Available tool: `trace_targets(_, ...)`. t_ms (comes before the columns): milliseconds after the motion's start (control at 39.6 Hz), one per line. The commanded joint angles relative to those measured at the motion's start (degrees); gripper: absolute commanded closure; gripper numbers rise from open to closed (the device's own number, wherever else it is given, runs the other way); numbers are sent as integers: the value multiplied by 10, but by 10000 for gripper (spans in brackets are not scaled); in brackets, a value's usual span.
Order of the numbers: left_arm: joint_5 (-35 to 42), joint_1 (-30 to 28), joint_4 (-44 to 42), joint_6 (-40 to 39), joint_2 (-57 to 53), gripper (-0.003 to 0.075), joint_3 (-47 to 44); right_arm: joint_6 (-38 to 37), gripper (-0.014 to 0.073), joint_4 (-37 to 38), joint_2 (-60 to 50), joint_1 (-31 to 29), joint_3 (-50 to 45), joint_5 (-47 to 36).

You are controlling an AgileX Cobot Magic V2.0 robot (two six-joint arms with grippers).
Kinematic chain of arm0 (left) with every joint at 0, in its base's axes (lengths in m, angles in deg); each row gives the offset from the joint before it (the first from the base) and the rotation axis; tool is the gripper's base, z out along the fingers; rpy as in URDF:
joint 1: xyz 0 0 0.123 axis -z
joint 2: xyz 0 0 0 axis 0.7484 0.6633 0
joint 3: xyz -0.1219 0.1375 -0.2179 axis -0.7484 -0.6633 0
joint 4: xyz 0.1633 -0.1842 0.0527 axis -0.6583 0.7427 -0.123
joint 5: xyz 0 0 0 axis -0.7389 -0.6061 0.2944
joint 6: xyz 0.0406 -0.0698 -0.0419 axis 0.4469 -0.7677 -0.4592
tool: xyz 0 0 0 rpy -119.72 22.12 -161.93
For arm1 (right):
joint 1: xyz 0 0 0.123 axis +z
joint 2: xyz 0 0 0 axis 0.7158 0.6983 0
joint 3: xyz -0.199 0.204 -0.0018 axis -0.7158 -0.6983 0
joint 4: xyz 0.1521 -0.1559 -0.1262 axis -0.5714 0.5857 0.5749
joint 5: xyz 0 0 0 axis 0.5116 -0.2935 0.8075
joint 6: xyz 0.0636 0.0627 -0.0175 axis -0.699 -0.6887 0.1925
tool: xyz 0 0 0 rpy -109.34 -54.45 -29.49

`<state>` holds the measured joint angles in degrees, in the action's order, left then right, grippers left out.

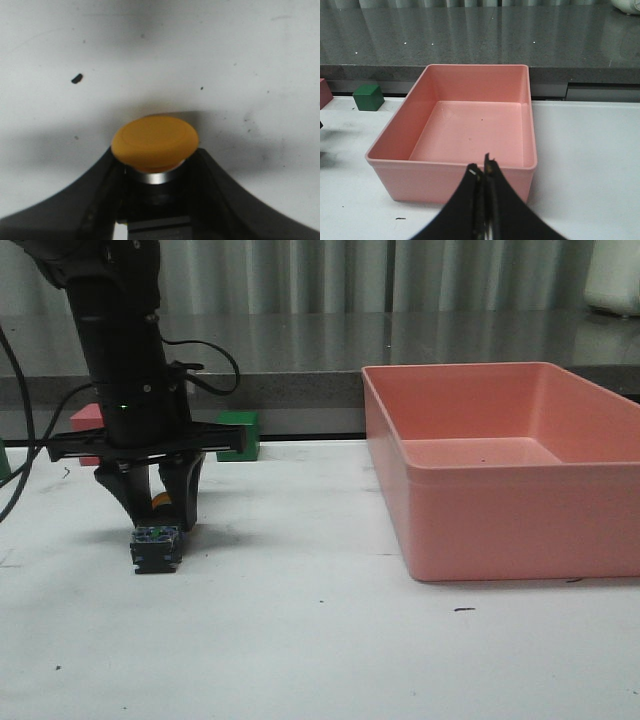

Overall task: Place and stand button with both arms
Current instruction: 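Lift the button with the left gripper, turn it cap-up, and set it down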

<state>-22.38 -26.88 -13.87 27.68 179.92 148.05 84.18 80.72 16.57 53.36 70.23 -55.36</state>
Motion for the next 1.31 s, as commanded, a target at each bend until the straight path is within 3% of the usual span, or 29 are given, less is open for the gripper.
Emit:
trace_targets(0, 3, 2, -13, -3, -43, 582, 15, 4, 663, 7, 6, -2, 15, -50)
trace_targets(202, 32, 13, -84, -8, -107, 582, 8, 4, 663, 7, 6, -2, 15, -50)
trace_targets(328, 111, 13, -109, -15, -168, 582, -46, 4, 663, 7, 6, -2, 15, -50)
trace_targets(454, 247, 13, -131, -15, -246, 582, -151, 4, 663, 7, 6, -2, 15, -50)
trace_targets(707, 633, -12, -155, -15, -399, 583, -420, 4, 663, 7, 6, -2, 15, -50)
trace_targets(1010, 1048, -86, -155, 6, -429, 583, -641, 4, 663, 7, 6, -2, 15, -50)
trace_targets(1136, 1129, -102, -155, 9, -402, 583, -673, 4, 663, 7, 6, -2, 15, -50)
trace_targets(1287, 1145, -106, -155, 9, -355, 583, -676, 4, 663, 7, 6, -2, 15, -50)
